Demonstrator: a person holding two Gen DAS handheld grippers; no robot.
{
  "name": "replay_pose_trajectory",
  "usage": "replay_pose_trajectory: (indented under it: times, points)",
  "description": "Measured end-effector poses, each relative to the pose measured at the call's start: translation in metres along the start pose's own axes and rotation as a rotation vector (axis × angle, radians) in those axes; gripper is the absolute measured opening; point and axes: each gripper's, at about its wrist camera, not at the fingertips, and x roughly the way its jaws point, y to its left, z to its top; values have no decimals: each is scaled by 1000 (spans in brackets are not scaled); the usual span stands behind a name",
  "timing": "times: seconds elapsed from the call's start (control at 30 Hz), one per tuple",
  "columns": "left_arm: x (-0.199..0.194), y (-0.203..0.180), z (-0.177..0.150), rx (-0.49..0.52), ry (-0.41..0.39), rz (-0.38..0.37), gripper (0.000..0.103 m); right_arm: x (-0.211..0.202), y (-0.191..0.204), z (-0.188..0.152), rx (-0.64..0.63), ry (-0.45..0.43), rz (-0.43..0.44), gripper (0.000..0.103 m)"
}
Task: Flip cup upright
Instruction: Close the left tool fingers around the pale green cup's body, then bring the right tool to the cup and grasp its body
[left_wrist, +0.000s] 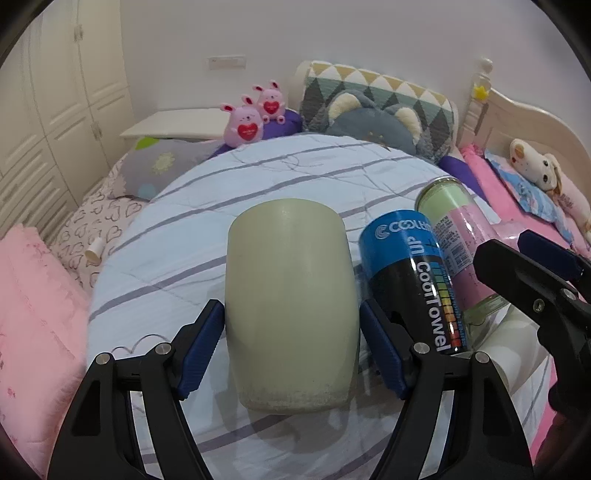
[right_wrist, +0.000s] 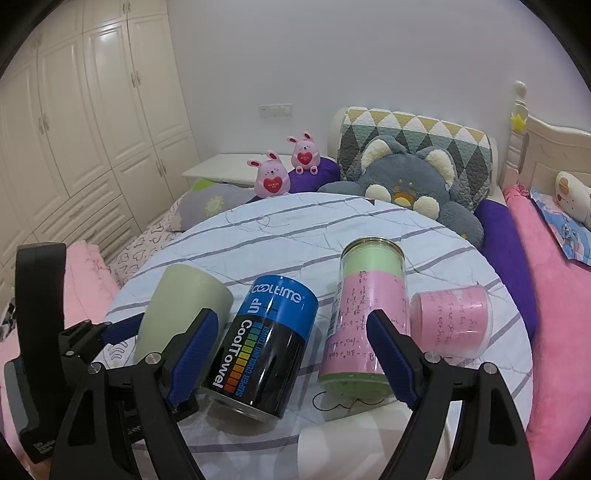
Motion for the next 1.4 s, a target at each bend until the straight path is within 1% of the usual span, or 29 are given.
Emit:
replay_pose_trajectory:
  times: [0.17,0.5,0.7,0.87,0.9,0.93,1.0,1.17,1.33,1.4]
  points:
    - [-10,12,-7,-11,16,17,76,1,4,0,-6,-3,13,84]
    - [-30,30,-28,-23,32,44,76,-2,29,-4,-36,-2,46,84]
    - [-37,34,-37,-23,28,46,77,-6,37,-10,-45,9,40,84]
    - [-33,33,-36,-12,28,53,77,-10,37,-14,-35,16,18,84]
    - [-34,33,-36,-13,24,53,80,-11,37,-15,-31,19,13,84]
    - [-36,34,-35,-17,16,48,88,-12,36,-15,-29,21,9,84]
    - [-40,36,-35,-25,10,31,95,-13,38,-15,-30,22,1,84]
    - [-52,40,-38,-41,-3,1,97,-20,43,-13,-33,16,-1,84]
    - [-67,50,-42,-67,-35,-33,98,-24,59,-10,-59,4,2,84]
    - [-75,53,-45,-67,-52,-36,98,-26,64,-10,-64,3,4,84]
